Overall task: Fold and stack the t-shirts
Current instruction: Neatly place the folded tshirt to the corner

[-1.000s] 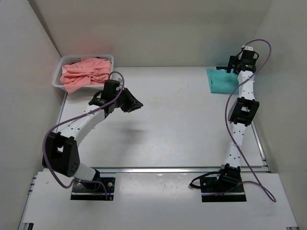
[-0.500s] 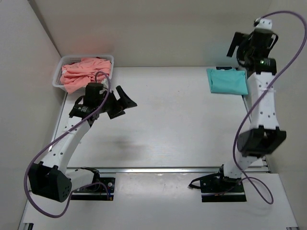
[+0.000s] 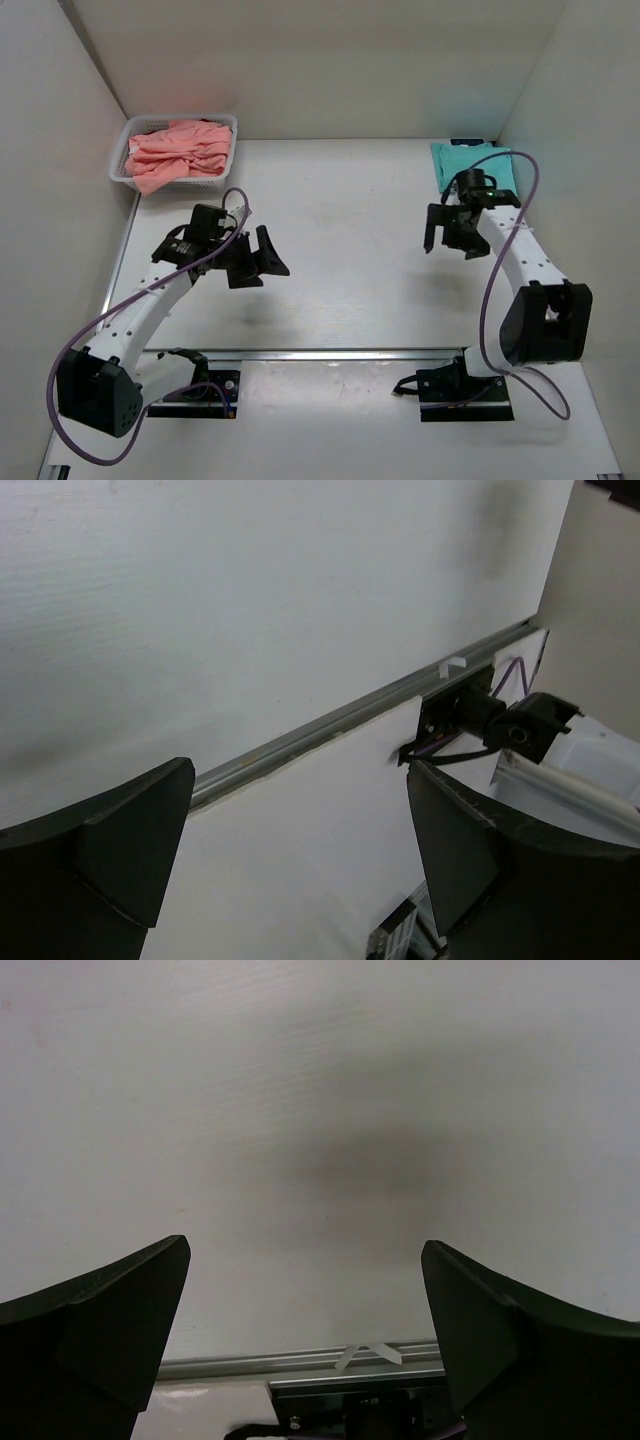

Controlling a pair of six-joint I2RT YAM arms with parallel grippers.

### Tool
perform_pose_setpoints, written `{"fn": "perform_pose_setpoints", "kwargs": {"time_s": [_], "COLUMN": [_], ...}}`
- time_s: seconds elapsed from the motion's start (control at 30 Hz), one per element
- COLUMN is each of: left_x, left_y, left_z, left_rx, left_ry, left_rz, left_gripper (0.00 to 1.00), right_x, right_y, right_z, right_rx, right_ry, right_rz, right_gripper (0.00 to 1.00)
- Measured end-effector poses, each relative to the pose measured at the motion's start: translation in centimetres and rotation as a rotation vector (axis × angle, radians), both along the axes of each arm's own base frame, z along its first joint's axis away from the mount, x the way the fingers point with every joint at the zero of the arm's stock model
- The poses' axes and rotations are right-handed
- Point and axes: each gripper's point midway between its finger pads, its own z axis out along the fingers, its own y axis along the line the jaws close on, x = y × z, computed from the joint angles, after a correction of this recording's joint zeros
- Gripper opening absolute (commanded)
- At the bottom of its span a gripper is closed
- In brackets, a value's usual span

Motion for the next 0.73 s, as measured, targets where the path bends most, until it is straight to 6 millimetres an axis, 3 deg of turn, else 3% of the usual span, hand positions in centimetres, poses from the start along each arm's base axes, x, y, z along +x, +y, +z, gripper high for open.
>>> {"fn": "perform_pose_setpoints", "kwargs": {"time_s": [0.1,0.2,0.73], "left_x": [0.0,-0.1,1.0], "left_y": [-0.8,-1.2,-2.1], "left_z": [0.8,1.1,3.2], "left_rx": [-0.007,-0.008,0.013], "left_ry": [-0.042,-0.065,-0.181], "left_rz": [-0.055,-0.083,-0.170], "left_gripper": [0.99,0.98,0.98], "right_x": [0.0,0.0,1.7], "right_y": [-1.8,-1.9,0.8], "right_z": [1.7,2.5,0.9], "right_rx": [0.005,0.007,0.064], "right_ry": [-0.064,-0.101,-0.086], "right_rz": [-0.062,-0.061,-0.006], "right_gripper": [0.99,0.99,0.99]}}
